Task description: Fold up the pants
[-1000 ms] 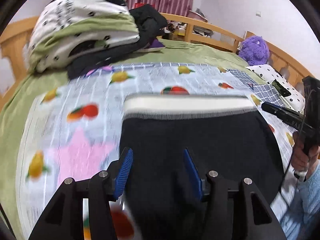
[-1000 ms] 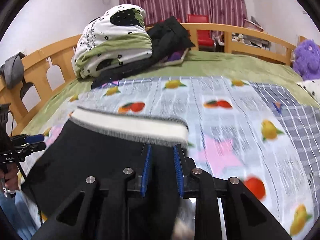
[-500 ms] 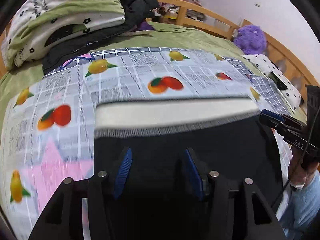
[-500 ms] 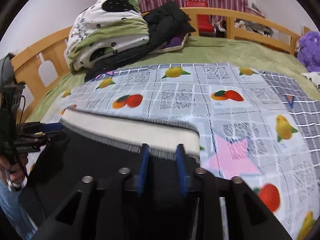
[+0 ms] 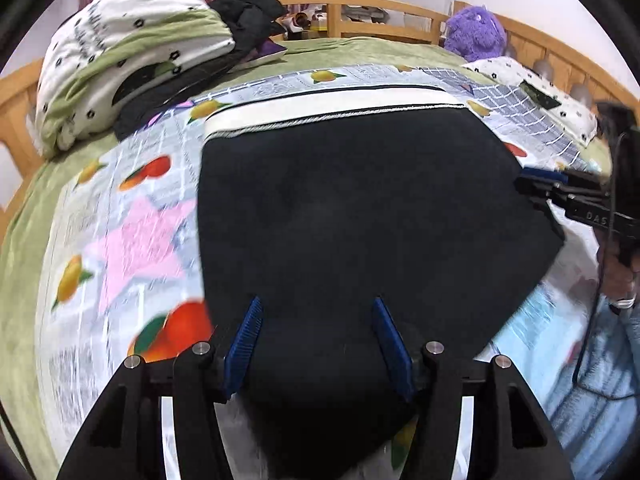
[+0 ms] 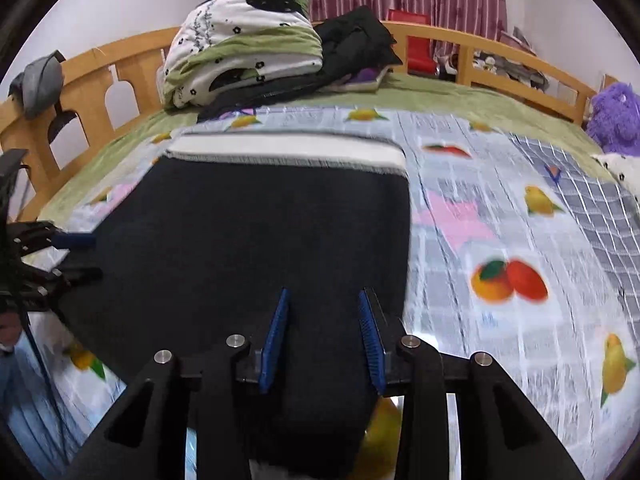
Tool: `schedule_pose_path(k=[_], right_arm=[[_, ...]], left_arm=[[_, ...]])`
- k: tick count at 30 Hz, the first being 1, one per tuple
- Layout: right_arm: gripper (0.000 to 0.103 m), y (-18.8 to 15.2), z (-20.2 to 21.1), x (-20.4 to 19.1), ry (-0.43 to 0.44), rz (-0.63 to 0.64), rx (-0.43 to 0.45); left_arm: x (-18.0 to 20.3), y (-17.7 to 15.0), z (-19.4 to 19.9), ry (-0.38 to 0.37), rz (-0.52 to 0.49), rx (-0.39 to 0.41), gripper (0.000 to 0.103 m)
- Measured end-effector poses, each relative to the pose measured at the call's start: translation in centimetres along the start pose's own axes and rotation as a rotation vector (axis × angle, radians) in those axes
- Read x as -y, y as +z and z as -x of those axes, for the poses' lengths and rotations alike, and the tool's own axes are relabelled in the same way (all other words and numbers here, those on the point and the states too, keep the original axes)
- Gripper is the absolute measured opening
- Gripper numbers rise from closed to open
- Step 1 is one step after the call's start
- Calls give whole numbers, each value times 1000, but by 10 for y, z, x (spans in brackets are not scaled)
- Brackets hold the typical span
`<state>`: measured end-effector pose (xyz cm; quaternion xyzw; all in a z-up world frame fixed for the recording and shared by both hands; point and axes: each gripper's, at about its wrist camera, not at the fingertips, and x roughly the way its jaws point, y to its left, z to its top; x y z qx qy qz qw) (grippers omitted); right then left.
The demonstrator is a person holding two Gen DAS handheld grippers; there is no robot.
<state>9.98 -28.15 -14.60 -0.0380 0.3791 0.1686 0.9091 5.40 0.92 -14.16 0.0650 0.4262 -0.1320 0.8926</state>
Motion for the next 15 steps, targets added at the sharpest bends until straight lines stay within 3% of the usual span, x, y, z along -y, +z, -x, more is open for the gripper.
schedule_pose_path(k=[3,6,8,11,15], right_arm=[[34,-9,10,7,5,-66,-24],[34,-14,31,0,59,-104,29],[35,-15,35,-11,87,-98,43],[35,-22,22,-30,46,-55,-4],[35,-33,17,-34,-19,-12,-21]], left_arm=[[-2,-5,16,14,31,10,55],[12,-2,23,-51,45,28,55],[23,-1,17,-46,36,39,57],[26,-7,-2,35,39,34,60],[25,-16,7,57,32,68,61]])
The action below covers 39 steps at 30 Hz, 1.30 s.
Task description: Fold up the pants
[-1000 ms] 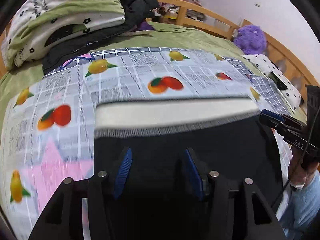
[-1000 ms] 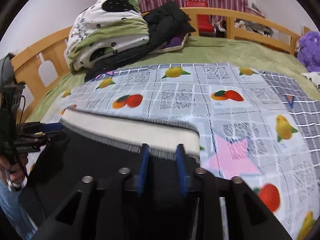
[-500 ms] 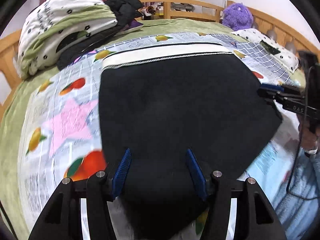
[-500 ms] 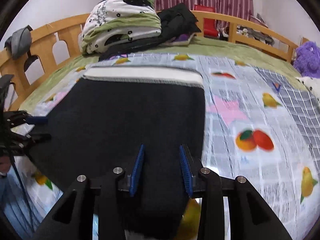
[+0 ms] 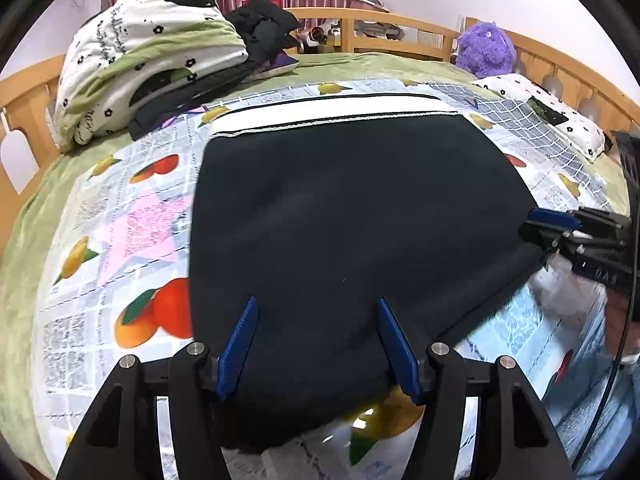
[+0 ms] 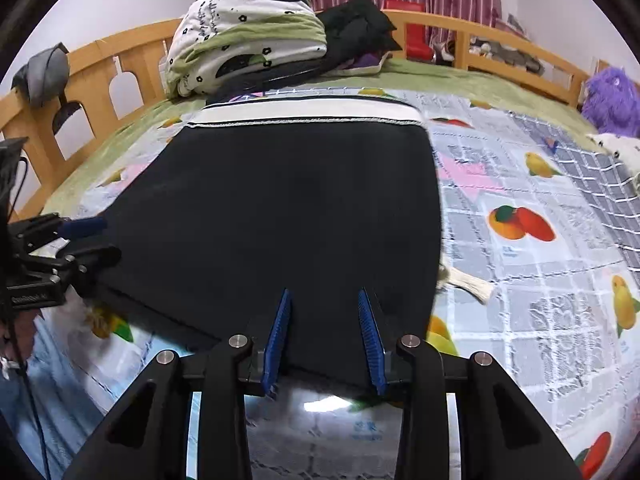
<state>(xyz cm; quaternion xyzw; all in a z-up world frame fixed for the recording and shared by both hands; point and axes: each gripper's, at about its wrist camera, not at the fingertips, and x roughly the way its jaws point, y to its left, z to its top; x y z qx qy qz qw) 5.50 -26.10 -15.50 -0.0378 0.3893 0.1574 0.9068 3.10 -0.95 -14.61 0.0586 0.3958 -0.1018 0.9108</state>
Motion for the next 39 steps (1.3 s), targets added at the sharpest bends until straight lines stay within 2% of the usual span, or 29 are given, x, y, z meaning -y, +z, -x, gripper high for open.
schedule_pose_path(k=[4,8,11,13,17,20,22,25,27,31,34,35,39], right_arm=[[35,-3,4,18,-1,-68,-23],[35,-4,6,22,-25,-83,-41],[38,-3,10,20,-98,-58,-49],[38,0,15,27,-113,-94,-58],[39,9,37,36,-109,-175,-35],[51,17,61,33,-121,-198,-1],[51,22,74,29,-132,-212,11],[51,29,95,20,-121,-221,12],[52,31,111,11,-150,-217,32],[74,26,139,-4,-205,-209,91],[92,24,160,-13,-205,-199,149],[96,24,165,-16,-203,-190,157],[97,22,176,-31,-230,-138,162]], left_arm=[[-9,-3,6,32,7,-18,65],[-25,-4,8,31,102,-63,67],[-40,-4,10,14,182,-100,67],[-45,-5,15,29,212,-104,66],[-40,1,37,66,221,-73,65],[-30,6,59,54,230,-36,65],[-25,9,70,58,229,-18,65],[-10,15,94,85,221,27,72],[3,21,111,98,211,64,76],[18,29,137,97,210,109,78],[21,32,147,99,232,124,80],[21,33,150,100,246,123,80],[24,29,155,92,270,118,80]])
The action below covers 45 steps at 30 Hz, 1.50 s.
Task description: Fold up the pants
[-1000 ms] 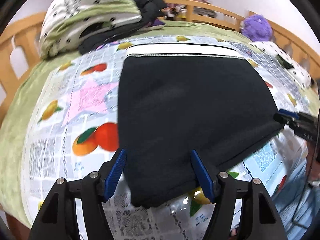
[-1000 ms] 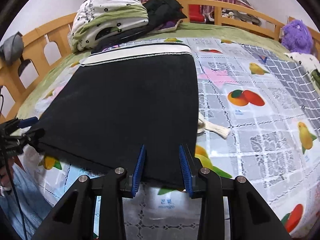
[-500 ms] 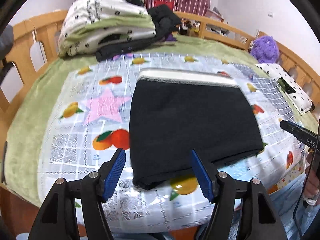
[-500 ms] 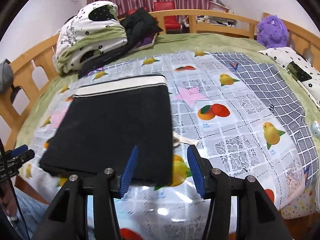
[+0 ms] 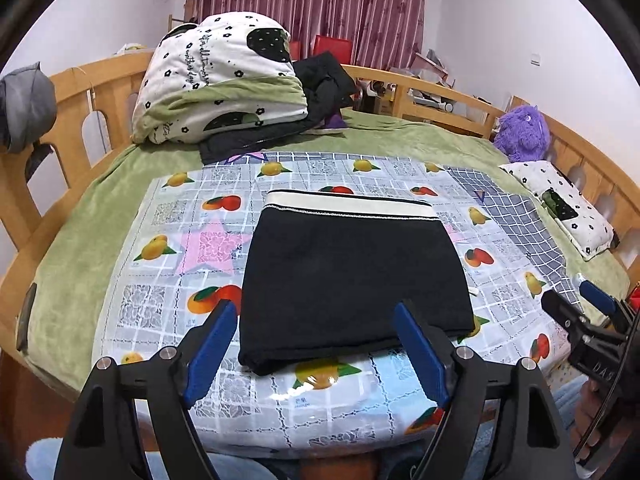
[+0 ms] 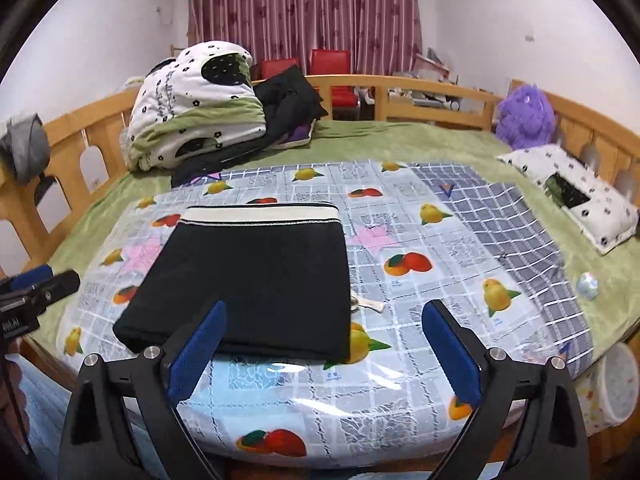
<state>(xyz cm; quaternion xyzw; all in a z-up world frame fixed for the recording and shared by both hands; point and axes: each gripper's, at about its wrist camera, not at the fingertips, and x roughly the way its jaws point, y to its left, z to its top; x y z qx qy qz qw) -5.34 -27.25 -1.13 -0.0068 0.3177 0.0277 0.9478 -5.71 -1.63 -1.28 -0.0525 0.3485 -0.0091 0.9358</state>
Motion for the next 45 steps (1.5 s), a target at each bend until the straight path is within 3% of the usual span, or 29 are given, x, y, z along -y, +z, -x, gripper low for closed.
schedule_pose_path(k=[45], right_arm=[[97,-4,7,-11,-8,-12,-16]], left_arm=[[-1,-7,9,22,6,7,82]])
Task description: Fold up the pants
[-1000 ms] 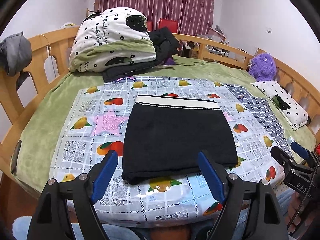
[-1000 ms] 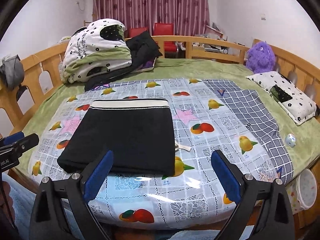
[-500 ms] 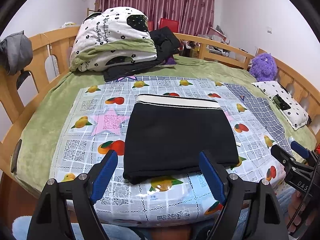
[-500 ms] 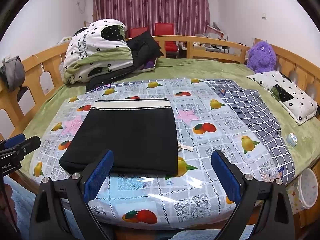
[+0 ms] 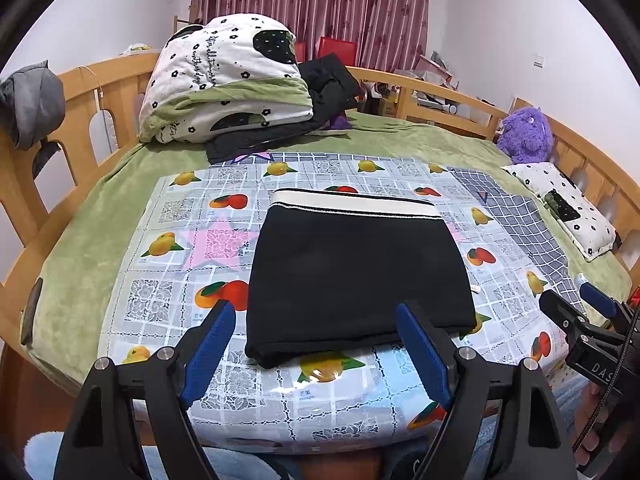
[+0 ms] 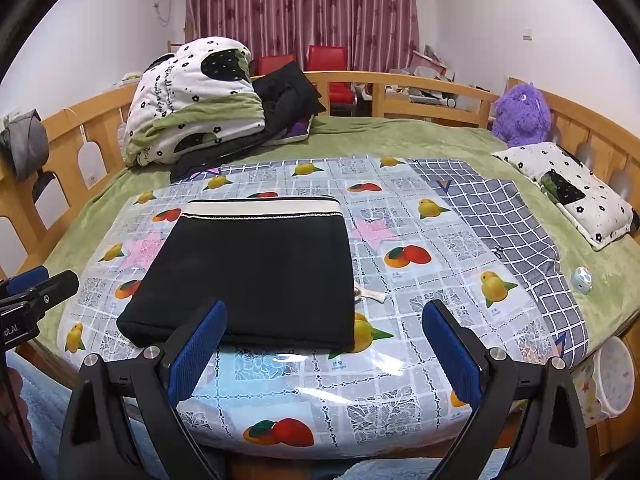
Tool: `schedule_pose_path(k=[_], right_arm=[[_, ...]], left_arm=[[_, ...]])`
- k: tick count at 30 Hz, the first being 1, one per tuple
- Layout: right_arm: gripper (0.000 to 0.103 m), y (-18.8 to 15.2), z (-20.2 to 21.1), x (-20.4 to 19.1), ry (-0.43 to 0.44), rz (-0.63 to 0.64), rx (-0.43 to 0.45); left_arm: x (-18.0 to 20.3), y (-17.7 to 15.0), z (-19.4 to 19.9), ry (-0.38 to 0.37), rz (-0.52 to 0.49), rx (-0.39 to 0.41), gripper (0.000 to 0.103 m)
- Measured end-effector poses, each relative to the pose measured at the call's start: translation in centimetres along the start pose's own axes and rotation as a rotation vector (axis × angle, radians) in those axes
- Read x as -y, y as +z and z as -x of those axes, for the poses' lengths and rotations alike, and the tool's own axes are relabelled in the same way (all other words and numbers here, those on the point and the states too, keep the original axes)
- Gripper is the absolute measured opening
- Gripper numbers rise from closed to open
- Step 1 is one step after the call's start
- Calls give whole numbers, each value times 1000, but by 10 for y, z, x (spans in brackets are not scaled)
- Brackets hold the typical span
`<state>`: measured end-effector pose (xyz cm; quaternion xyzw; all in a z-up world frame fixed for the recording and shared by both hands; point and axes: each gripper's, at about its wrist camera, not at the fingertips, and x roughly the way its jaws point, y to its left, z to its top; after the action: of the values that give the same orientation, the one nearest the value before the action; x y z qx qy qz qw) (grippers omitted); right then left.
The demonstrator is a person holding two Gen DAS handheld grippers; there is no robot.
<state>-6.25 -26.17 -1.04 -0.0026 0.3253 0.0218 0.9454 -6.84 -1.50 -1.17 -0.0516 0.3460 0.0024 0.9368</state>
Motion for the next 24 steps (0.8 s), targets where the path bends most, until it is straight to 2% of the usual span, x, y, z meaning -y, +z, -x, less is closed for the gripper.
schedule_pose_path(k=[24], right_arm=[[99,1,0,-1,-10,1,4]], left_arm=[[-3,0,0,-10,3,-3,82]])
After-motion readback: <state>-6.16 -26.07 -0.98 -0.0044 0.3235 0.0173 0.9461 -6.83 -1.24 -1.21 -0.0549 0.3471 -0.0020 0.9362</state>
